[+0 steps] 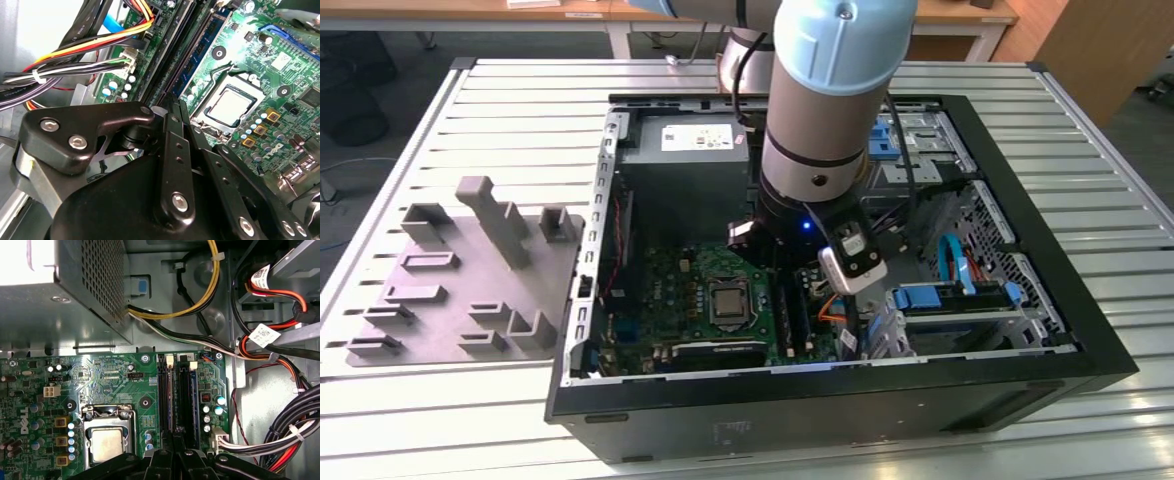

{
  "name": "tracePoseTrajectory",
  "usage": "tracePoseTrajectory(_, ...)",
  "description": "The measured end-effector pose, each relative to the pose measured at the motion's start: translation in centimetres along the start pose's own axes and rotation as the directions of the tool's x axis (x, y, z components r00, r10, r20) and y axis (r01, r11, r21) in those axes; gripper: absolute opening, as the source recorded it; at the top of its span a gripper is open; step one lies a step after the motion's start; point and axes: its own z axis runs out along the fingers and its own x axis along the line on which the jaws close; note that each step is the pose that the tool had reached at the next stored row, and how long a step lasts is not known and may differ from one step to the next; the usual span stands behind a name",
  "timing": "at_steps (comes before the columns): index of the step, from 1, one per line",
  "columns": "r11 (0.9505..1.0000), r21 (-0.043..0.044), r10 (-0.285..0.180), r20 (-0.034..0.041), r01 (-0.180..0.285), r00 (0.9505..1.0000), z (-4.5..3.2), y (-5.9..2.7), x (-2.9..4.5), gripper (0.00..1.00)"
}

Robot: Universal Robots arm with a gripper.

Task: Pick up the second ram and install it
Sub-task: 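Insert the second ram into the second slot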

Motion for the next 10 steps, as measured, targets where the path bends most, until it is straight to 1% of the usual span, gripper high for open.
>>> tracePoseTrajectory(10,1.0000,0.0002,0.000,-0.0001,0.000,1.0000,0.08,-0.01,0.03,0.12)
